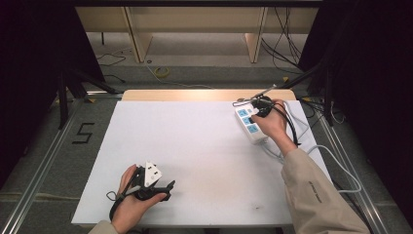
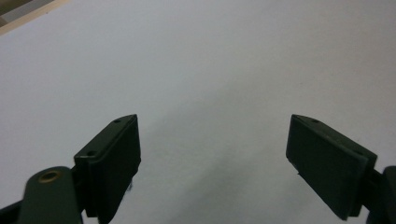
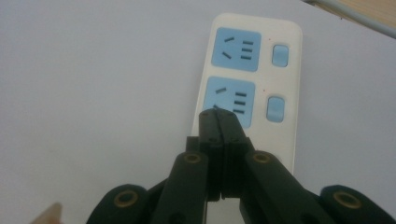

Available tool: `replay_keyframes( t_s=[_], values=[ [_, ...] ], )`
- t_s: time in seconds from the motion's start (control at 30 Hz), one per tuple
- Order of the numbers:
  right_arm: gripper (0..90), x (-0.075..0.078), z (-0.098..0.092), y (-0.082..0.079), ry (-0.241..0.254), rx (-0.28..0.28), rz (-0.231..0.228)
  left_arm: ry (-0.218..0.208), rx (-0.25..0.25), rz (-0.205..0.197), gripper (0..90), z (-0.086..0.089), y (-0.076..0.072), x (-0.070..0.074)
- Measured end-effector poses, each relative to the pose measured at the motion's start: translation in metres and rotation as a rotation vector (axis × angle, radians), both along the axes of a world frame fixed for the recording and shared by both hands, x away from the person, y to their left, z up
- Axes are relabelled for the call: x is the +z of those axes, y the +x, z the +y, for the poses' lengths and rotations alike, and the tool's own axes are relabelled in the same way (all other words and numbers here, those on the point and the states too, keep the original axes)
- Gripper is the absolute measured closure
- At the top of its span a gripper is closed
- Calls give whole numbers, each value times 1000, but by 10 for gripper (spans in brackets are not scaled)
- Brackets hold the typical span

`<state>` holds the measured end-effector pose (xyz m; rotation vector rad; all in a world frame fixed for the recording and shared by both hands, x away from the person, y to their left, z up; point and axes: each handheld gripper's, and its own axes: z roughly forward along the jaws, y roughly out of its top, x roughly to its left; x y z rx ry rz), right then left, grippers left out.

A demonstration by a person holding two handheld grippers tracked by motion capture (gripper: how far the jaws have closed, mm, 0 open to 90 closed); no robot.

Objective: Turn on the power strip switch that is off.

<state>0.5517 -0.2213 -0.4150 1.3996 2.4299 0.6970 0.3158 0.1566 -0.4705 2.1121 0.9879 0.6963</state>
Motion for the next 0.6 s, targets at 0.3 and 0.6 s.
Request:
replay_keyframes(
  t_s=[0.3,0.6],
  values=[
    [895,-2,-5,-29,19,30,-13,0,2,5,177,-1,0,0],
    [876,-6,-7,-57,52,67,-32,-2,5,6,177,0,0,-1]
  ],
)
